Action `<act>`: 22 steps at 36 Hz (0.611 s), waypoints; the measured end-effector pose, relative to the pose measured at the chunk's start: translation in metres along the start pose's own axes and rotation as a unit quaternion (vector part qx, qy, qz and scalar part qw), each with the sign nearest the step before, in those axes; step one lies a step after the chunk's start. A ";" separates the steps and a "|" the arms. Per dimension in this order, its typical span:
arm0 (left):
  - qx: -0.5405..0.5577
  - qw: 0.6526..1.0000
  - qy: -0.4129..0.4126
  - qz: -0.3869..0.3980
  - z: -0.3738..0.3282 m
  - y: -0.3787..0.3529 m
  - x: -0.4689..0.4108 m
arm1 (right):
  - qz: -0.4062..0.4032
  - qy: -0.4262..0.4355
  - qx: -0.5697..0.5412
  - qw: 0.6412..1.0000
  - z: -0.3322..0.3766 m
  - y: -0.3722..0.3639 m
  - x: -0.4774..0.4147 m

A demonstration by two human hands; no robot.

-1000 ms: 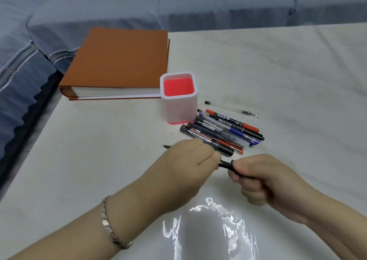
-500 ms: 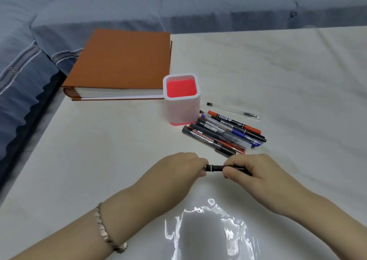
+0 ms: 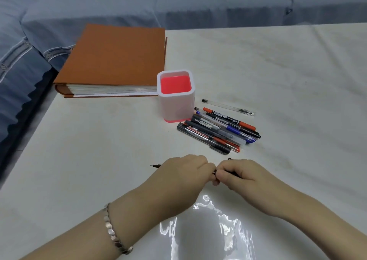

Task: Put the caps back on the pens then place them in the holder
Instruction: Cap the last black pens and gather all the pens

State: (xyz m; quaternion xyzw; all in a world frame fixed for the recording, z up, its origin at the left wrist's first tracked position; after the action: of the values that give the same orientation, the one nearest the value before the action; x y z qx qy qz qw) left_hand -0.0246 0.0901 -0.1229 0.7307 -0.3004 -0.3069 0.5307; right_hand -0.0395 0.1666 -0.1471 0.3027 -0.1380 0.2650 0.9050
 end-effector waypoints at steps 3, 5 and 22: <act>-0.006 1.000 0.004 0.005 -0.001 -0.004 0.001 | 0.008 0.003 0.012 1.000 0.002 -0.002 0.002; 0.013 1.000 0.013 0.012 -0.004 0.000 0.002 | -0.005 0.041 0.072 0.997 0.008 -0.003 0.007; 0.229 0.945 0.229 -0.050 0.056 0.004 0.050 | -0.147 0.088 0.345 0.923 -0.029 0.061 0.008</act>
State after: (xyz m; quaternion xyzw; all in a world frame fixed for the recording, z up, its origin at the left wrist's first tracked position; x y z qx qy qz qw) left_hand -0.0364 0.0173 -0.1391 0.8971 -0.1959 -0.0806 0.3878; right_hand -0.0650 0.2289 -0.1374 0.5883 0.0879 0.1858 0.7821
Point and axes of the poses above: each hand's wrist, its own x-axis away from the middle knuckle, its own y-axis out of the back of the hand, z = x × y, the point moved 9 cm from there along -x, towards the middle knuckle, and after that the axes turned 10 degrees about -y, right-handed, at the moved point
